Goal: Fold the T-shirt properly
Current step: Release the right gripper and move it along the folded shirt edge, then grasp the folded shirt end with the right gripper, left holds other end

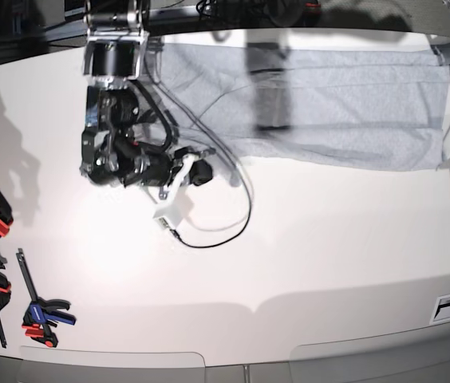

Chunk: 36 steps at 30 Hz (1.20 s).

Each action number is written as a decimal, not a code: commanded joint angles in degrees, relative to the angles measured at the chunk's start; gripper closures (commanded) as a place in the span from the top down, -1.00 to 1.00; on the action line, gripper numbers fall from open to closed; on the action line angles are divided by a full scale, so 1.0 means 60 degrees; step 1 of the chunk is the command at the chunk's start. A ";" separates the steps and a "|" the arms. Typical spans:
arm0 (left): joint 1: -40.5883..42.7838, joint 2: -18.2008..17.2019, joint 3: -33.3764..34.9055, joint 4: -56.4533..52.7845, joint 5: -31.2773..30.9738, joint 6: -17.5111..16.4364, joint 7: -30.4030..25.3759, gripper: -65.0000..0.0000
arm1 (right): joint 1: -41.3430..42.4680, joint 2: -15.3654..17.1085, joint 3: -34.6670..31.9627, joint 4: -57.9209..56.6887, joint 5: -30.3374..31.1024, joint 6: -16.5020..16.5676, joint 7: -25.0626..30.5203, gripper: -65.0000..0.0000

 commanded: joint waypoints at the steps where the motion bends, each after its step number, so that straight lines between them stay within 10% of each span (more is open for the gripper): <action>1: -0.0127 -0.0277 -0.0080 0.0146 -0.0102 0.0044 -0.0226 -0.28 | -0.0018 -0.0186 -0.0011 0.0561 0.0255 0.0124 0.0142 -1.00; 19: -0.0127 -0.0273 -0.0080 0.0146 -0.0135 0.0044 -0.0229 -0.28 | -0.4346 -0.0947 -0.0135 0.3486 0.0226 0.0408 0.0280 -0.81; 23: -0.0127 -0.0273 -0.0080 0.0146 -0.0127 0.0040 -0.0226 -0.28 | -0.4320 -0.0922 -0.0135 0.3614 0.0809 0.0681 0.0357 -0.33; 36: -0.0069 -0.0066 -0.0076 0.0146 -0.0882 0.0011 0.0171 -0.28 | -0.2350 -0.0517 0.0772 0.6532 0.0601 0.1059 0.1297 -0.39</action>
